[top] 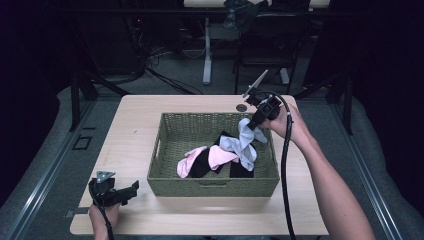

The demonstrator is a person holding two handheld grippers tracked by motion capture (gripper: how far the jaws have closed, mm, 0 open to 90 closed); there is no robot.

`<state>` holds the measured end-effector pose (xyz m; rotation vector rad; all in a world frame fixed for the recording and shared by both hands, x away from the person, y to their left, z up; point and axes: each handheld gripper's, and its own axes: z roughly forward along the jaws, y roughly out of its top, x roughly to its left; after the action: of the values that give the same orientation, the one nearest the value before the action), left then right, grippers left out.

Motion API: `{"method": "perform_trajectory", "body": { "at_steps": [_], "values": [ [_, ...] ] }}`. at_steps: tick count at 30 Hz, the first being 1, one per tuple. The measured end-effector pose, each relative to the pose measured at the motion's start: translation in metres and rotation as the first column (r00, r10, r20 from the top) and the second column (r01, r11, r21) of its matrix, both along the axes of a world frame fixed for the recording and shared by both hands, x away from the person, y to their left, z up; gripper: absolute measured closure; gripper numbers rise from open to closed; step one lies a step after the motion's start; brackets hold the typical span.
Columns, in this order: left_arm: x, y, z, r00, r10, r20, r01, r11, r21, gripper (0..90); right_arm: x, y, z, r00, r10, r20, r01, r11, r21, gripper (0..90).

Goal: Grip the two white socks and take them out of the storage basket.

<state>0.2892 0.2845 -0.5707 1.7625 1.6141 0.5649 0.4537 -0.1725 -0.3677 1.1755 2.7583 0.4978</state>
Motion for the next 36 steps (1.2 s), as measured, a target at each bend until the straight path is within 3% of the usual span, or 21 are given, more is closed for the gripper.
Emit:
{"method": "perform_trajectory", "body": {
  "at_steps": [24,36],
  "values": [
    [0.000,-0.001,0.000,1.0000,-0.004,-0.004,0.004,1.0000,0.003,1.7,-0.001,-0.005,0.047,0.9983,-0.019,0.055,0.018,0.999,0.035,81.8],
    [0.001,0.000,0.001,0.9999,-0.007,-0.012,0.007,1.0000,0.002,1.7,-0.004,-0.012,0.080,0.9948,-0.030,0.097,0.025,0.998,0.050,81.9]
  ]
}}
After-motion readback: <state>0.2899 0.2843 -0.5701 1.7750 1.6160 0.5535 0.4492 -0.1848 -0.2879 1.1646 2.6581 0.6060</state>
